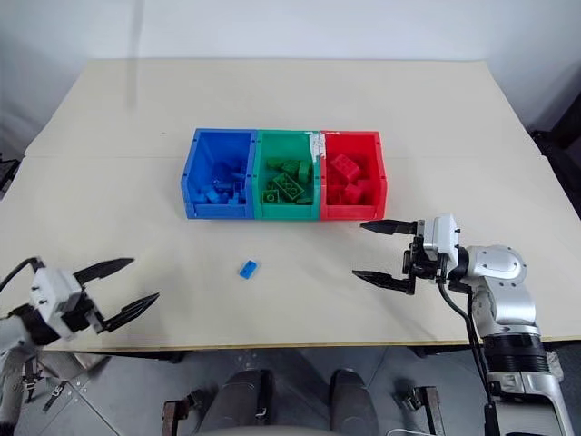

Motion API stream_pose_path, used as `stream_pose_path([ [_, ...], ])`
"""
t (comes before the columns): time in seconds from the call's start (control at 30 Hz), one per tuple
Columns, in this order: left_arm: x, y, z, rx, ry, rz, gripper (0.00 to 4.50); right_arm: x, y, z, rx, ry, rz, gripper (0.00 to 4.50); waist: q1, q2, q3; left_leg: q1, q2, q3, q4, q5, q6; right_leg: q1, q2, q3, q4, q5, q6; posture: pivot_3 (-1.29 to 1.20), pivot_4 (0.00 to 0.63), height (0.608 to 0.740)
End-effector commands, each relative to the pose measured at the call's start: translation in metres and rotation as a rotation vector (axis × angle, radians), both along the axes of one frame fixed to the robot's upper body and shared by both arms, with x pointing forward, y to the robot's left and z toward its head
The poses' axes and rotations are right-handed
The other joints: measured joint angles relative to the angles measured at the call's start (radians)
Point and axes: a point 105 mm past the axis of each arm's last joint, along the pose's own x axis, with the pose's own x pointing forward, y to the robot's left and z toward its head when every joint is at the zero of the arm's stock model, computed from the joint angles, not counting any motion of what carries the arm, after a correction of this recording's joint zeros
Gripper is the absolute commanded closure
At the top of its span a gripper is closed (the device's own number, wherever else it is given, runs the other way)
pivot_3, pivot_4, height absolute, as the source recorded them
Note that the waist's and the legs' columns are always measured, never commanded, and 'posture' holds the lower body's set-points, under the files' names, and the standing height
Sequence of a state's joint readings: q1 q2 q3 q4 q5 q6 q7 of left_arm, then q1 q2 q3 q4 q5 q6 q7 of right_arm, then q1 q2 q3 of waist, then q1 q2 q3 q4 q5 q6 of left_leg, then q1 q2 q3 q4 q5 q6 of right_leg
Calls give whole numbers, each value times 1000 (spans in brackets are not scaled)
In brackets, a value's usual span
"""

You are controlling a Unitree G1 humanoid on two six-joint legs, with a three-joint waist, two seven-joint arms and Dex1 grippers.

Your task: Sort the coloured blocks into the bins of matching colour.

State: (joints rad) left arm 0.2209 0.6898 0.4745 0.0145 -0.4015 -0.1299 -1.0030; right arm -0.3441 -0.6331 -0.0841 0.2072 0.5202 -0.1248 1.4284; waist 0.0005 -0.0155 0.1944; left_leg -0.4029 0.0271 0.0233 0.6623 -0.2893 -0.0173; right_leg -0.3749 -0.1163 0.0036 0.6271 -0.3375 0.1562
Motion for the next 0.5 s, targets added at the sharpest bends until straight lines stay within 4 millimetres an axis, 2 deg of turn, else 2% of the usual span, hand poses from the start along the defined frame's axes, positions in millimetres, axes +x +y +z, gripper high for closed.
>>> stream_pose_path([
  [0.03,0,-15,6,14,-42,-45,110,0,-3,4,-15,-36,12,0,-1,0,0,0,0,0,0,0,0,0,0,0,0,0,0,0,150,740],
  [0.13,6,-41,5,9,-43,-120,110,0,-4,4,-25,-45,18,0,-4,0,0,0,1,0,0,0,-1,0,0,0,0,1,-1,0,150,740],
  [0.2,14,-77,4,3,-42,-221,110,-1,-9,4,-34,-45,8,0,-3,0,0,0,1,0,0,0,-1,0,1,0,0,1,-1,0,150,740],
  [0.27,19,-99,0,21,-28,-270,110,-2,-12,3,-40,-44,-3,0,-3,0,0,0,1,1,0,0,-1,0,1,0,1,1,-1,0,150,740],
  [0.37,28,-120,-4,11,-14,-243,110,-4,-14,4,-37,-50,-19,0,-7,1,-1,1,1,3,0,0,-3,-1,2,1,1,1,-1,0,150,740],
  [0.5,38,-136,-17,-16,54,-113,110,-7,-18,6,-32,-56,-44,0,-8,1,-1,1,1,5,0,0,-3,-1,5,2,1,1,-1,0,150,740],
])
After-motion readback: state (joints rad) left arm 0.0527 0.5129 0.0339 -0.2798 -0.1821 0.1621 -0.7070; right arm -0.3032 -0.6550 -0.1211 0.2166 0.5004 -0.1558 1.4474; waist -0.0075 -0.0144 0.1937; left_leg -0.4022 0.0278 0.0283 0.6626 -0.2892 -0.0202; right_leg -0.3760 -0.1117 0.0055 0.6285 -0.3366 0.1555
